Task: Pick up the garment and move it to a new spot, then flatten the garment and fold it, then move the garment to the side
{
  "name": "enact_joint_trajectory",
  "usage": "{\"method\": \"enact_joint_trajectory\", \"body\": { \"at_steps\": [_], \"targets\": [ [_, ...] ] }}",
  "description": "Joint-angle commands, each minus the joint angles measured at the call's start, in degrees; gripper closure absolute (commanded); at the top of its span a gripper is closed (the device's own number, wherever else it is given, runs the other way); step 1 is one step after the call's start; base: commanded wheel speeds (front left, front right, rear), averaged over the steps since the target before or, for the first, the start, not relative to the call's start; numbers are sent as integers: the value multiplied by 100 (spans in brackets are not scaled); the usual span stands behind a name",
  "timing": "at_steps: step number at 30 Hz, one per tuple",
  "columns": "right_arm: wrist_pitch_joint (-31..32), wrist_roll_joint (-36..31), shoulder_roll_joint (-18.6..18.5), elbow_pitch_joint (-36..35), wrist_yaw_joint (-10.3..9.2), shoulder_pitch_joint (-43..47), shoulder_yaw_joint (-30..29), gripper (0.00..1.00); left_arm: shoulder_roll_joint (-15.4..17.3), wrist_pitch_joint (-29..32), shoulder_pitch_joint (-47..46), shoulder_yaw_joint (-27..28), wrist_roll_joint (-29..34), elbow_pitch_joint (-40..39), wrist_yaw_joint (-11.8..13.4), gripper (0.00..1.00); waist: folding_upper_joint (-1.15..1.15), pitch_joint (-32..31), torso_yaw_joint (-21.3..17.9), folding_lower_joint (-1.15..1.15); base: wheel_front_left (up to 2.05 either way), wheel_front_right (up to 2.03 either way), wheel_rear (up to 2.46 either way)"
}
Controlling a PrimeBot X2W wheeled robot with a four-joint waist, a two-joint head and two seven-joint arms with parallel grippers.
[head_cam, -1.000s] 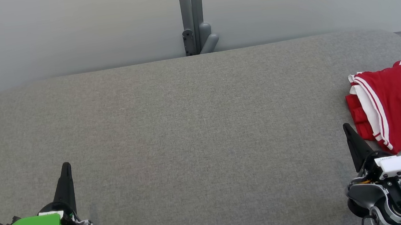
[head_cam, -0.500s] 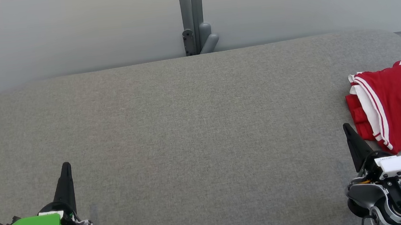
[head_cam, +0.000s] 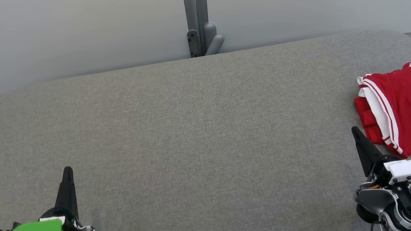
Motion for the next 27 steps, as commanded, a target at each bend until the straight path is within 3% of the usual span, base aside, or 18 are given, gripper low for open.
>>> {"method": "enact_joint_trajectory", "body": {
  "at_steps": [1,27],
  "targets": [
    [24,35,-28,-24,2,-25,-7,100,36,18,-71,3,-18,-19,-24,100,55,0,0,0,0,0,0],
    [23,35,-28,-24,2,-25,-7,100,36,18,-70,3,-18,-19,-24,100,55,0,0,0,0,0,0]
  ]
}}
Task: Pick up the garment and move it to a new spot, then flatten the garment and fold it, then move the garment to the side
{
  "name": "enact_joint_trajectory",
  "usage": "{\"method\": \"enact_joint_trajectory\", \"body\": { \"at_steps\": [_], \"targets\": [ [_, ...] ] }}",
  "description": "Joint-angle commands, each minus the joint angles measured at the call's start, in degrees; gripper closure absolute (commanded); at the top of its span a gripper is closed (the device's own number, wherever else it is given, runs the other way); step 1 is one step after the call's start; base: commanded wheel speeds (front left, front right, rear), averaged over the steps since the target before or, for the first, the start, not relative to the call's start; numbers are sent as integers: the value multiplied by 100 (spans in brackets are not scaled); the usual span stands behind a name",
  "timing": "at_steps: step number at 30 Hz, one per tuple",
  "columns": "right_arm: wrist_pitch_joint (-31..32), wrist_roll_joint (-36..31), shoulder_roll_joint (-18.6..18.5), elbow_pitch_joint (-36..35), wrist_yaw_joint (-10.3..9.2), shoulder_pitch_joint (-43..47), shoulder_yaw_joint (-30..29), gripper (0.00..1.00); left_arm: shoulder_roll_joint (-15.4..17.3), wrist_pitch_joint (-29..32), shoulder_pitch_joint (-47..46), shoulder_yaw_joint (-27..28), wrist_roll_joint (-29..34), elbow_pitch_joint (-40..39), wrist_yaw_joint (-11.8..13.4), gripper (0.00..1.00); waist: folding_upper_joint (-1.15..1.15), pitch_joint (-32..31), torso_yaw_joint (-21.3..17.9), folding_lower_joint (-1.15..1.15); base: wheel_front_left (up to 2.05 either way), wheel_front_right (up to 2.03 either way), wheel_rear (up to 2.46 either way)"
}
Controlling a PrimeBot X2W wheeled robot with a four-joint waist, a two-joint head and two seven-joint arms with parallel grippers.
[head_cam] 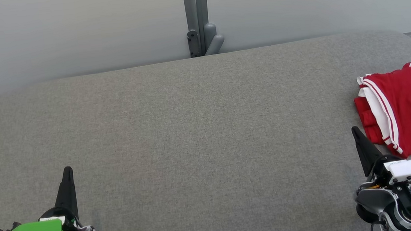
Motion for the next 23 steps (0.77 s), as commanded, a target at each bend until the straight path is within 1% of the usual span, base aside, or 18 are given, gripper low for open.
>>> {"method": "enact_joint_trajectory", "body": {
  "at_steps": [1,23],
  "targets": [
    [23,35,-28,-24,2,-25,-7,100,36,18,-70,3,-18,-19,-24,100,55,0,0,0,0,0,0],
    [23,36,-28,-24,2,-25,-7,100,36,17,-70,3,-18,-19,-24,100,55,0,0,0,0,0,0]
  ]
}}
